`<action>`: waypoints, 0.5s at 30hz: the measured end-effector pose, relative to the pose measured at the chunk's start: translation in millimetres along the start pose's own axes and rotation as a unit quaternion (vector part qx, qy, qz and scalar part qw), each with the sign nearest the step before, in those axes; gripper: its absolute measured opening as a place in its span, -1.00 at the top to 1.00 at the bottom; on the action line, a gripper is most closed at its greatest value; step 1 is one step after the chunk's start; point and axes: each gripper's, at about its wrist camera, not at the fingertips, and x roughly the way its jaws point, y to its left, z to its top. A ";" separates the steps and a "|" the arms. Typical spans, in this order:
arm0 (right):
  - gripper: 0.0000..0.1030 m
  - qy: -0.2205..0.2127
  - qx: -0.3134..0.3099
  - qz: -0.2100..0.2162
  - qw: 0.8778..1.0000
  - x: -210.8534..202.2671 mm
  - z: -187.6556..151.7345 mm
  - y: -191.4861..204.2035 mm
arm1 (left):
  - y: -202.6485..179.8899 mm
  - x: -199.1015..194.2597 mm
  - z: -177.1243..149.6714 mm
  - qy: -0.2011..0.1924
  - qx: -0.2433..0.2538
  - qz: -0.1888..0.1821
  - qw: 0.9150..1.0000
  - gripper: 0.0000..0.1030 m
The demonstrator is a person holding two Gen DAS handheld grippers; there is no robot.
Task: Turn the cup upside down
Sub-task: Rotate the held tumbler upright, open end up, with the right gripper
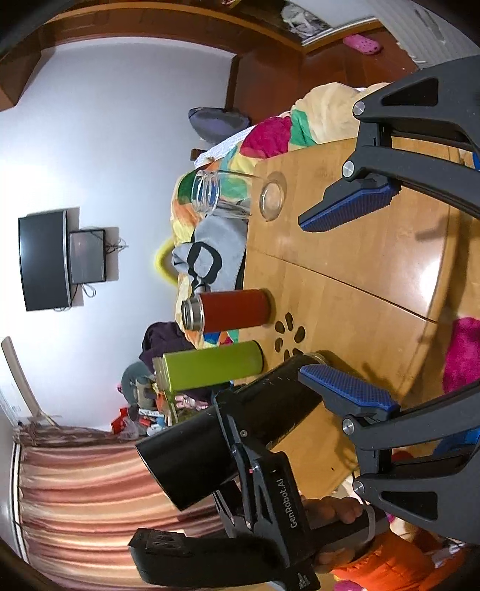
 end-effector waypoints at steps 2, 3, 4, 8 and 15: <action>-0.38 0.002 0.003 -0.005 1.000 4.2 0.6 -1.3 | 1.1 6.9 4.1 0.006 0.001 -0.005 1.000 -0.24; -0.38 0.003 0.006 -0.009 1.000 6.5 1.0 -2.0 | 1.9 10.7 6.2 0.011 0.000 -0.008 1.000 -0.24; -0.38 0.002 0.007 -0.010 1.000 7.7 1.3 -2.2 | 4.6 12.8 6.2 0.014 -0.001 -0.010 1.000 -0.24; -0.38 -0.004 0.013 -0.012 1.000 9.7 1.8 -4.7 | 9.3 23.8 12.1 0.026 -0.006 -0.021 0.999 -0.24; -0.38 -0.007 0.026 -0.010 1.000 13.5 1.9 -7.4 | 15.9 32.8 17.7 0.033 -0.022 -0.032 0.999 -0.24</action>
